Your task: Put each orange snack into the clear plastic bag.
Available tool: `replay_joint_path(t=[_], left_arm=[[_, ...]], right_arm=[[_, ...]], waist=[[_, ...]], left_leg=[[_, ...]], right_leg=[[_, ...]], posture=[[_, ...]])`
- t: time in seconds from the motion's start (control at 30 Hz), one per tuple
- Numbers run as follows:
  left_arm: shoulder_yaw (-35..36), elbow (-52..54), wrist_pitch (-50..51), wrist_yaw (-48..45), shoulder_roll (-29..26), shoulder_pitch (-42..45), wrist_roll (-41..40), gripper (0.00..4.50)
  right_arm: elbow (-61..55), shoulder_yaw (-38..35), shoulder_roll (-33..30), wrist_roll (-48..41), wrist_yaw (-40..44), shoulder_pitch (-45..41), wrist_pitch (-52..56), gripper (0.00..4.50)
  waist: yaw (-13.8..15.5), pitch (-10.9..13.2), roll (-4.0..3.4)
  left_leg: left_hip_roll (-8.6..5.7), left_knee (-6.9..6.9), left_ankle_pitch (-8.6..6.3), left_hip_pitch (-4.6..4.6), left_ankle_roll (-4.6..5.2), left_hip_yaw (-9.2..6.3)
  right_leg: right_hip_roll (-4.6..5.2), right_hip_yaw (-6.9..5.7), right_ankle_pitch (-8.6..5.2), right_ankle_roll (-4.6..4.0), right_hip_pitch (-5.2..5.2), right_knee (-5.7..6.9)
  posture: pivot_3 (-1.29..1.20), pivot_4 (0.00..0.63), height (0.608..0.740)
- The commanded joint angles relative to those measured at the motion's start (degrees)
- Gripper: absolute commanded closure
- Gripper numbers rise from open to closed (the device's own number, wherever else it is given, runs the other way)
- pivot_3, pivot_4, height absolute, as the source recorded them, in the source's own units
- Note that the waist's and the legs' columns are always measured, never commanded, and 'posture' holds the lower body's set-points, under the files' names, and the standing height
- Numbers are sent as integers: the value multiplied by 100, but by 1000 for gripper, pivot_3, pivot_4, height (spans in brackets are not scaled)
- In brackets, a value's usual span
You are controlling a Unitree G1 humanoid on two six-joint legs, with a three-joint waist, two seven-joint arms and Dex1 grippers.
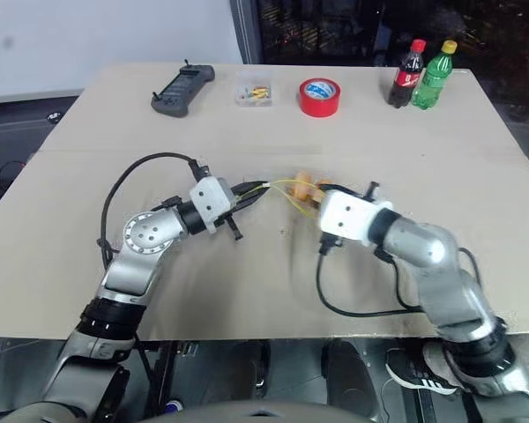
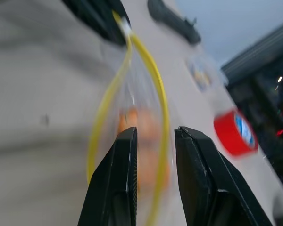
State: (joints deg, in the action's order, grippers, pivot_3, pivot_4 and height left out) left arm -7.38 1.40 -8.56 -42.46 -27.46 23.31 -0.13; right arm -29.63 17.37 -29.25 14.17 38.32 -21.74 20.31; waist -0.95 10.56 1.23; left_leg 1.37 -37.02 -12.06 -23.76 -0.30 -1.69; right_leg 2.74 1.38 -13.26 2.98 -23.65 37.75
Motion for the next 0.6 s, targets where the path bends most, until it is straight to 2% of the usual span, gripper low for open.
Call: replay_joint_path(t=[0.03,0.23,0.6], left_arm=[[-33,-27,-351,13,-59,32,75,4500],[-81,-32,-574,-12,-140,6,181,4500],[-43,95,-584,24,-252,-148,196,4500]], right_arm=[[244,358,214,384,-191,-420,-190,3236],[1164,738,466,769,-328,-1168,-849,3236],[1326,842,421,724,241,-1286,-1363,3236]], waist=[[16,0,0],[26,0,0],[13,0,0]], left_leg=[[0,0,0,-1,0,-4],[-4,-2,0,-8,0,-7],[-2,5,0,-7,0,-11]], right_leg=[[-1,-4,0,-1,0,0],[3,-9,1,0,2,-5],[2,-14,0,-1,1,-4]], posture=[[0,150,740],[0,150,740],[0,150,740]])
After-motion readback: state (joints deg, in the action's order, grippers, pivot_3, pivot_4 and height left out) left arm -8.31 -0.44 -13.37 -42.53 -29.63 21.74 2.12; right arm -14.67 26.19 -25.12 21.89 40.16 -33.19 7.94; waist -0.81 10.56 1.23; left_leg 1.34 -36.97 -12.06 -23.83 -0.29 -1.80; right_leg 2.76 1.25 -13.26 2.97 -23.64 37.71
